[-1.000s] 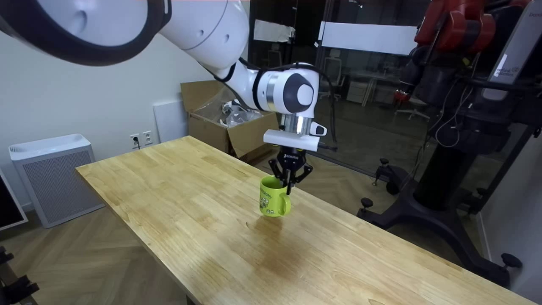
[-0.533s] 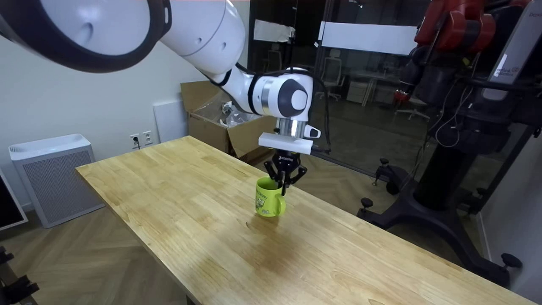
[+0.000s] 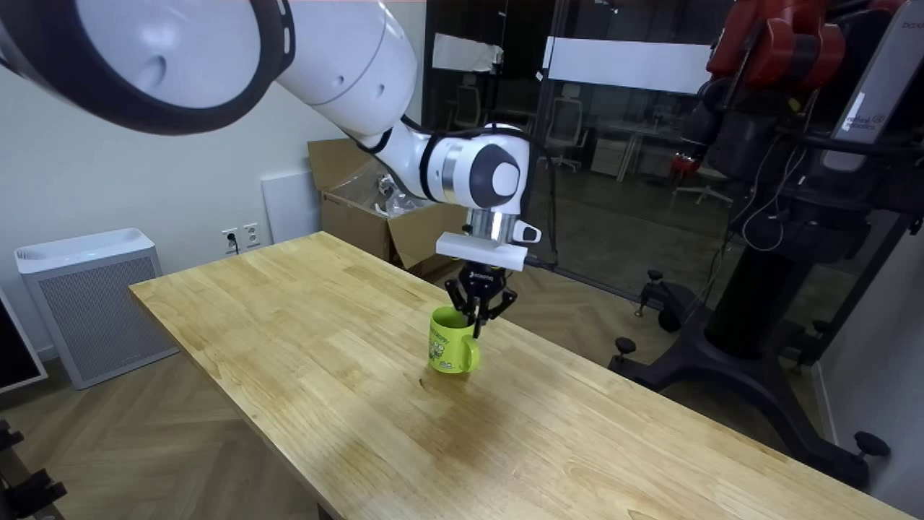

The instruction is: Move the mug forward

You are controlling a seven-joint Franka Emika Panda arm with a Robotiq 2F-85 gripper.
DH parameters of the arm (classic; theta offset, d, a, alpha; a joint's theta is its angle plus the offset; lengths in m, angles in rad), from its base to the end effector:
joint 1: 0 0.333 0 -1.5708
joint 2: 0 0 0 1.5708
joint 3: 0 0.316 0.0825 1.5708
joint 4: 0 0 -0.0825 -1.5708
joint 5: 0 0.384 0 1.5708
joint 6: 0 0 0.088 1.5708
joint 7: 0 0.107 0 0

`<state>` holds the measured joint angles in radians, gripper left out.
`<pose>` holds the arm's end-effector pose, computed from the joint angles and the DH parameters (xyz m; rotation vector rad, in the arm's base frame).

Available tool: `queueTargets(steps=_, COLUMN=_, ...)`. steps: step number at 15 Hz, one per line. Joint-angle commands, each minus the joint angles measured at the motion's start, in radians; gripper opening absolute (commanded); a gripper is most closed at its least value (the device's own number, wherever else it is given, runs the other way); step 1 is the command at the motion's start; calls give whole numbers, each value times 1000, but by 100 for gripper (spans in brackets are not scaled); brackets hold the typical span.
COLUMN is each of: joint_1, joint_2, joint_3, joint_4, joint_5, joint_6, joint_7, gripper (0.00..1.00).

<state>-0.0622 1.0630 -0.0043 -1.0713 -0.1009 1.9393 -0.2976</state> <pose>0.7487 -0.0557 0.1575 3.0378 0.4258 -0.3213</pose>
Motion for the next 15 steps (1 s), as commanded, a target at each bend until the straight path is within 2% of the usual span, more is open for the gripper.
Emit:
queueTargets(steps=1, joint_1=3, joint_2=4, joint_3=1, joint_4=20, joint_5=1, joint_6=-8, joint_7=20, gripper=3)
queueTargets(steps=4, joint_1=3, joint_2=8, joint_3=1, joint_4=21, joint_5=0, joint_6=-8, joint_7=18, gripper=3)
queueTargets(steps=5, joint_1=3, joint_2=9, joint_3=1, joint_4=21, joint_5=0, joint_6=-9, joint_7=18, gripper=34)
queueTargets(steps=7, joint_1=2, joint_2=8, joint_3=1, joint_4=21, joint_5=-1, joint_6=-9, joint_7=16, gripper=42)
queueTargets(steps=15, joint_1=5, joint_2=-40, joint_3=-8, joint_4=-13, joint_5=-5, joint_6=-34, joint_7=32, gripper=96)
